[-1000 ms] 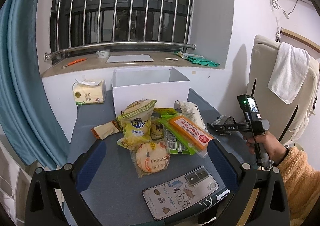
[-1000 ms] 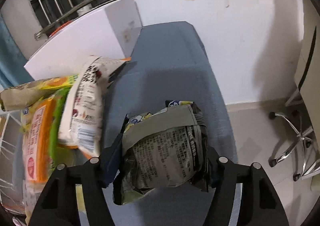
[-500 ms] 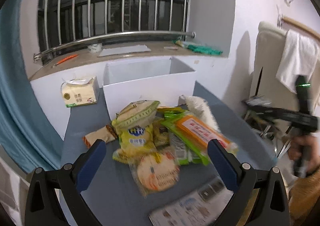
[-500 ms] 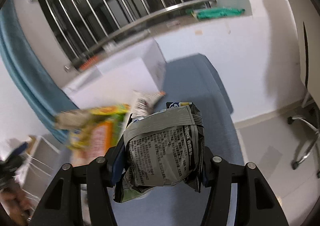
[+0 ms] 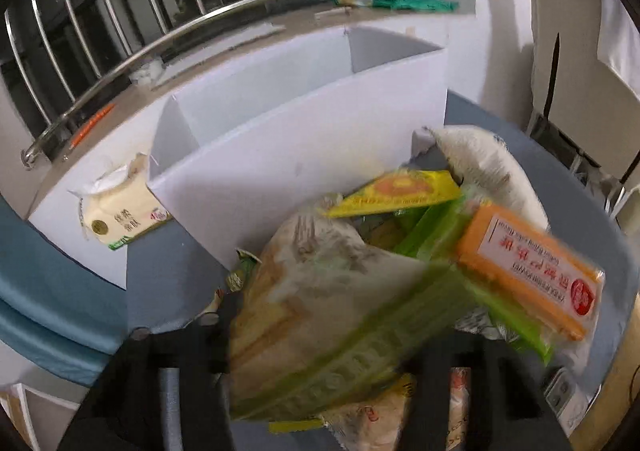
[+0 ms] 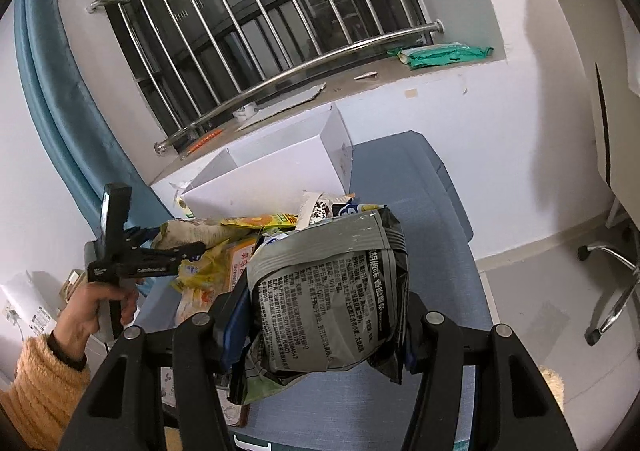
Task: Organize snacks
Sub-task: 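Carry the grey bag into the box while the left gripper drops a white-green bag in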
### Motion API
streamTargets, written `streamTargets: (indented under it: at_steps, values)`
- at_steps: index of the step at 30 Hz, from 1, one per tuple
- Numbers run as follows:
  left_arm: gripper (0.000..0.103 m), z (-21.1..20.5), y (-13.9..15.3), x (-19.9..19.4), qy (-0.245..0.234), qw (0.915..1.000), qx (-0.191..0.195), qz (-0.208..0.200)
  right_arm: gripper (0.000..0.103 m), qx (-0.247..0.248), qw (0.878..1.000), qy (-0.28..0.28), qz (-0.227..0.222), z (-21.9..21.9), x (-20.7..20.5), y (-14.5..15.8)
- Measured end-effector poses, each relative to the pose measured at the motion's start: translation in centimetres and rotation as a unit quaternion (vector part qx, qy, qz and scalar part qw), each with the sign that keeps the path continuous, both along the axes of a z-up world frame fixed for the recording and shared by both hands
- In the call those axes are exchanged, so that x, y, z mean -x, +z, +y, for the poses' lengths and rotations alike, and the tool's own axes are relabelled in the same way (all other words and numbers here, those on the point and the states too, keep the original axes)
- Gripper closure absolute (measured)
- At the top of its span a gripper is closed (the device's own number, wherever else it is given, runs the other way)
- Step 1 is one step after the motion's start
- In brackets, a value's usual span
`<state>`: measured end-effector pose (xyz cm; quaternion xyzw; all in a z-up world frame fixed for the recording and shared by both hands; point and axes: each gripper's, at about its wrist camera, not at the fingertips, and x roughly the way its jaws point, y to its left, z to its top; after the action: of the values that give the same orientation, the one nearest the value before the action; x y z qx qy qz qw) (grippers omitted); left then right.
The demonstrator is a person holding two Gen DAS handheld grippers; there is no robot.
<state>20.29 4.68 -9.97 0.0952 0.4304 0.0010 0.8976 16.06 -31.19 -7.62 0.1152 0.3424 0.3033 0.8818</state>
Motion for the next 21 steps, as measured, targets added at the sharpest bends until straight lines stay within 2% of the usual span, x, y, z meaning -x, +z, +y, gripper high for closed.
streamTargets:
  at_steps: [3, 9, 10, 14, 18, 21]
  values:
    - [0.062, 0.5, 0.6, 1.0, 0.008, 0.9996, 0.018, -0.021, 0.04, -0.006, 1.0, 0.003, 0.01, 0.3, -0.4, -0.3]
    - [0.062, 1.8, 4.8, 6.2, 0.023, 0.9917, 0.073, -0.104, 0.04, -0.005, 1.0, 0.01, 0.011, 0.8, -0.1, -0.5]
    - [0.062, 1.8, 5.5, 7.0, 0.026, 0.9893, 0.081, -0.119, 0.04, -0.005, 1.0, 0.011, 0.01, 1.0, -0.1, -0.4]
    - [0.062, 3.1, 8.6, 9.5, 0.043, 0.9709, 0.13, -0.197, 0.04, -0.013, 0.999, 0.029, 0.004, 2.4, -0.3, 0.1]
    - [0.062, 3.4, 10.5, 8.6, 0.053, 0.9628, 0.121, -0.236, 0.04, -0.008, 0.998, 0.058, -0.024, 5.5, -1.6, 2.0]
    - [0.062, 4.0, 11.5, 5.4, 0.064, 0.9596, 0.123, -0.245, 0.04, 0.011, 0.997, 0.067, -0.048, 8.4, -3.9, 4.0]
